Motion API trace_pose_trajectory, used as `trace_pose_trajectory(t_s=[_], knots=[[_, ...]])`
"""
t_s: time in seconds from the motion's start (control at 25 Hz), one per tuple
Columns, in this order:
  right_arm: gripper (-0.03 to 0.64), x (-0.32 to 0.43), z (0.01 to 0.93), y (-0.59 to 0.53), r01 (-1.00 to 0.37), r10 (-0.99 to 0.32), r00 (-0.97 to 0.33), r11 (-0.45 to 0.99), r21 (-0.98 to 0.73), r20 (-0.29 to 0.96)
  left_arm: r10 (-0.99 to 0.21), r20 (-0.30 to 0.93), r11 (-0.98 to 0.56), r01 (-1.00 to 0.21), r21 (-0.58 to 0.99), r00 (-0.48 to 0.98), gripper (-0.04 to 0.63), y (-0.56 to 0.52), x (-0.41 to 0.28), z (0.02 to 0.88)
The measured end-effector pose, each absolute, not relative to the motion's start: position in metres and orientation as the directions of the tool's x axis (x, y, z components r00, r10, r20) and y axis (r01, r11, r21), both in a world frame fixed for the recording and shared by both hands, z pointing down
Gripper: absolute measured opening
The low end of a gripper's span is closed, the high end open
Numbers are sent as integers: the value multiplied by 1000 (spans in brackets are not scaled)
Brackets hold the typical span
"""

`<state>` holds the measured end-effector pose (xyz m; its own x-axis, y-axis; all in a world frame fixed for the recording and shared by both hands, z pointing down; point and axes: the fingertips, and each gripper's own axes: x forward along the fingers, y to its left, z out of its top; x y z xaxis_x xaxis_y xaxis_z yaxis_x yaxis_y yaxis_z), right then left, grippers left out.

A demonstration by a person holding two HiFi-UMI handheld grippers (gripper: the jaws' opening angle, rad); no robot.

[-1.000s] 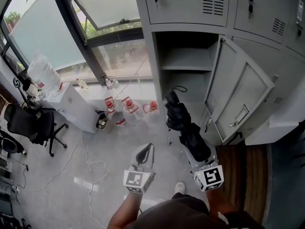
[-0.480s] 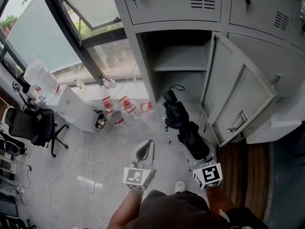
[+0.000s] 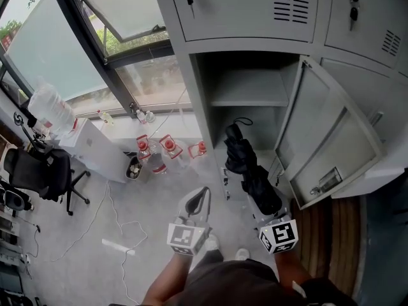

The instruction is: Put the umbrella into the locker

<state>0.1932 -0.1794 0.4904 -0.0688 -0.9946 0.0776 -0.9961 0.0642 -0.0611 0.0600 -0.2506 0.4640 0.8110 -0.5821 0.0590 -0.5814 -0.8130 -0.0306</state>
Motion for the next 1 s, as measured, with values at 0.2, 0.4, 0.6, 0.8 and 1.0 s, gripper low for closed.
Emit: trace_pose_trajectory(t_s=[0.2, 0.4, 0.6, 0.8, 1.0], knots=[[224, 192, 497, -201, -998, -995, -36, 30, -61, 96, -560, 64, -829, -559, -29, 826, 5, -281, 59, 466], [224, 187, 506, -217, -997, -993, -11, 2, -72, 121, -531, 68, -847, -530, -28, 845, 5, -305, 57, 468], [224, 188, 514, -231, -996, -989, 30, -41, -79, 144, -515, 67, -857, -515, -11, 855, 5, -328, 49, 473], [224, 188, 519, -243, -993, -984, 81, -94, -72, 162, -480, 70, -876, -482, 12, 874, 5, -347, 45, 484], [224, 188, 522, -252, -981, -972, 156, -173, -85, 178, -416, 82, -908, -419, 16, 906, 3, -356, 48, 493]])
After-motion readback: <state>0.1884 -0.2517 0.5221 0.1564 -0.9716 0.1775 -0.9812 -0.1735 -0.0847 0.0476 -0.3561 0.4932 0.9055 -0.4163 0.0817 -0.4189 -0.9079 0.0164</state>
